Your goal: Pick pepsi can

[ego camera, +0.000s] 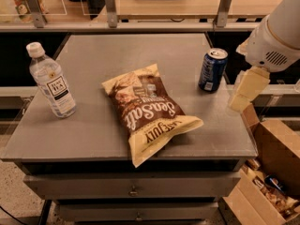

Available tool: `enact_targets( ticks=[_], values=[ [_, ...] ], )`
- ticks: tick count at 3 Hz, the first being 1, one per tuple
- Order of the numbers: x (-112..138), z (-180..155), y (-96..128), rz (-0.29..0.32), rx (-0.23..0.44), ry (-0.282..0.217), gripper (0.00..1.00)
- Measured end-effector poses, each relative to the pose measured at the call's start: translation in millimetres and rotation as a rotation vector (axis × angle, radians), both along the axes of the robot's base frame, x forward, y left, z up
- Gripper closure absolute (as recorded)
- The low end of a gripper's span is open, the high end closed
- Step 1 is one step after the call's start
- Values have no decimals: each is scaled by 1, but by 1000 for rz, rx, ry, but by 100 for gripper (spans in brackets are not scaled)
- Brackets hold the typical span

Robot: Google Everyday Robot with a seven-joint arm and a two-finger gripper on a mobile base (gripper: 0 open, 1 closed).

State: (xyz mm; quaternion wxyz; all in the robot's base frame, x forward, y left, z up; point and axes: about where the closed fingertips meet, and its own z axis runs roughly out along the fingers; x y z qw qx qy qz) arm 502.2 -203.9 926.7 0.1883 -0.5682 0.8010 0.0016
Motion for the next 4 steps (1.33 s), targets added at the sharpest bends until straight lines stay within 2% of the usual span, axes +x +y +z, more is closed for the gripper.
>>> enact_targets(
  ticks=[2, 3, 4],
  values=[
    [50, 6, -8, -26, 25, -100, 0],
    [69, 1, -8, -8, 39, -130, 0],
    [85, -7, -8, -3, 87, -140, 0]
  ],
)
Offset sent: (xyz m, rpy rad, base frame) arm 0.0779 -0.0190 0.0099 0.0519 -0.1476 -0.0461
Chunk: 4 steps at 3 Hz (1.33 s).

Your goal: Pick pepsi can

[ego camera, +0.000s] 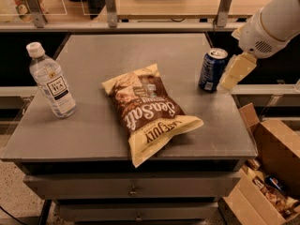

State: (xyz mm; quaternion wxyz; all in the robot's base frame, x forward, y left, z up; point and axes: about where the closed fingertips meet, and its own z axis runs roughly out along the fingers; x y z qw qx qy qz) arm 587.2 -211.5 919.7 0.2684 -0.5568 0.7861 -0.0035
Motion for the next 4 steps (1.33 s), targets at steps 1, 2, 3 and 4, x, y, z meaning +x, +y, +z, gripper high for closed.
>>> enact_targets(
  ticks=[1, 2, 3, 4],
  values=[
    [14, -12, 2, 2, 67, 1, 0],
    [24, -32, 2, -15, 153, 36, 18],
    [27, -42, 12, 6, 201, 58, 41],
    [28, -45, 25, 35, 236, 68, 65]
  ],
)
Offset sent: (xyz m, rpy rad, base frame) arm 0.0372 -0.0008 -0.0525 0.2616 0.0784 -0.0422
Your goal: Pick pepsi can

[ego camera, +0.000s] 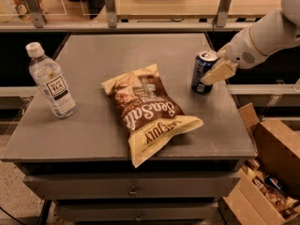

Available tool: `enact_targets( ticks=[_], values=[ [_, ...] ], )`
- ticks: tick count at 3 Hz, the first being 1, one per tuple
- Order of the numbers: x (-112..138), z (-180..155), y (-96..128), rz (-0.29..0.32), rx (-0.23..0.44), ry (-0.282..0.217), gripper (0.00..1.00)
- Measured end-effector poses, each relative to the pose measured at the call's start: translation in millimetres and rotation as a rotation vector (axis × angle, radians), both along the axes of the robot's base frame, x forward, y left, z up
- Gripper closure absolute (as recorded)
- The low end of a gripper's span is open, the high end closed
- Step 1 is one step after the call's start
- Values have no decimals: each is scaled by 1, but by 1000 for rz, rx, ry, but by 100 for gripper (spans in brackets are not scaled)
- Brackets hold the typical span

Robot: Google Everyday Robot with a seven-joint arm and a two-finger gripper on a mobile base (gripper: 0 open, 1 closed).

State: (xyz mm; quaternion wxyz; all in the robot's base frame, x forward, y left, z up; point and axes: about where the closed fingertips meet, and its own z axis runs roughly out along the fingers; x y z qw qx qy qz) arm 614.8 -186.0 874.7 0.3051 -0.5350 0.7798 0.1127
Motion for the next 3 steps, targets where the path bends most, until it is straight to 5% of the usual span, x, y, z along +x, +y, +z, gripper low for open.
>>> enact_targets(
  ticks=[1, 2, 3],
  values=[
    [-5, 2, 5, -15, 65, 23, 87],
    [-11, 49, 17, 44, 132, 51, 100],
    [-11, 49, 17, 44, 132, 51, 100]
  ],
)
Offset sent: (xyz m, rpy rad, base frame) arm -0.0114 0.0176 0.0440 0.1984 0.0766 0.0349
